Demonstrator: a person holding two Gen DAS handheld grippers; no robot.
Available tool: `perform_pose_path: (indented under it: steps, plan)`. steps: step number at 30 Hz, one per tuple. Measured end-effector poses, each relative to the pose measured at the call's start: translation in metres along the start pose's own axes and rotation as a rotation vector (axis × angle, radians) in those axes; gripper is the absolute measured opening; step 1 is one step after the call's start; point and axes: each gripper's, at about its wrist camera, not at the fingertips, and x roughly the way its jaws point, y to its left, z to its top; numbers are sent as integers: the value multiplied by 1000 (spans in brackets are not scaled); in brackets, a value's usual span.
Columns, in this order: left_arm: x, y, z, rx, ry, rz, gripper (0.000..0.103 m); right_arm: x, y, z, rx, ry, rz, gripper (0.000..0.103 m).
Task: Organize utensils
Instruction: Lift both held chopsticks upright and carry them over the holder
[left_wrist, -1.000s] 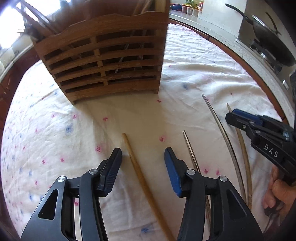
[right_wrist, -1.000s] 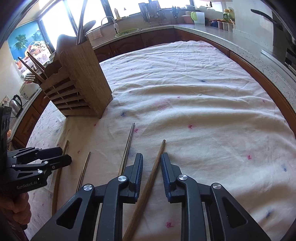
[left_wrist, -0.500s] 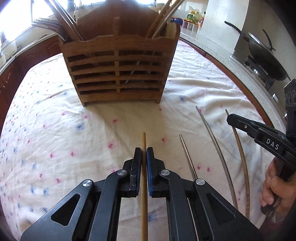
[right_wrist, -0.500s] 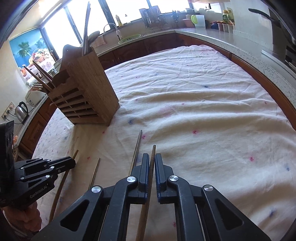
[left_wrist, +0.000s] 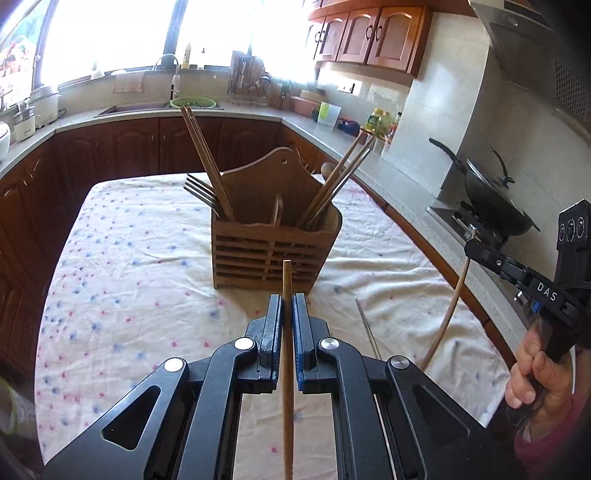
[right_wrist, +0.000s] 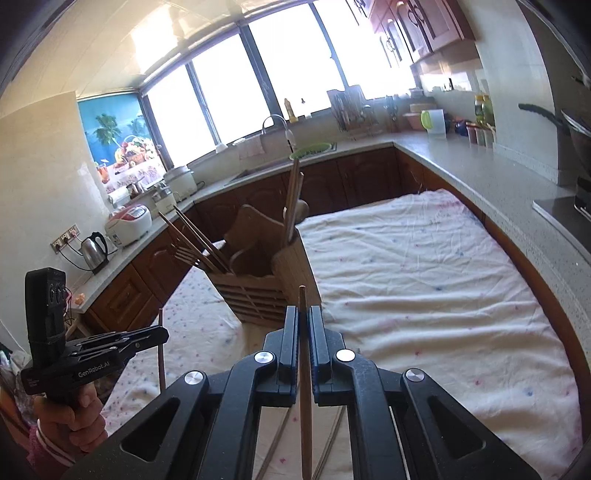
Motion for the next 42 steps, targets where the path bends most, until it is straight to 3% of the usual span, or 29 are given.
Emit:
perform_pose_path:
  steps: [6,23,42]
  plan:
    - [-25,12,10,-31,-70,3,5,-19,16,17,-25,-73,19,5]
    - [-37,34,18,-113,-144,33,5,-10,25,23,-43,-75,29,5]
    - [-52,26,63,-72,-252,57,5,-2,37,56,-73,-133,58,5]
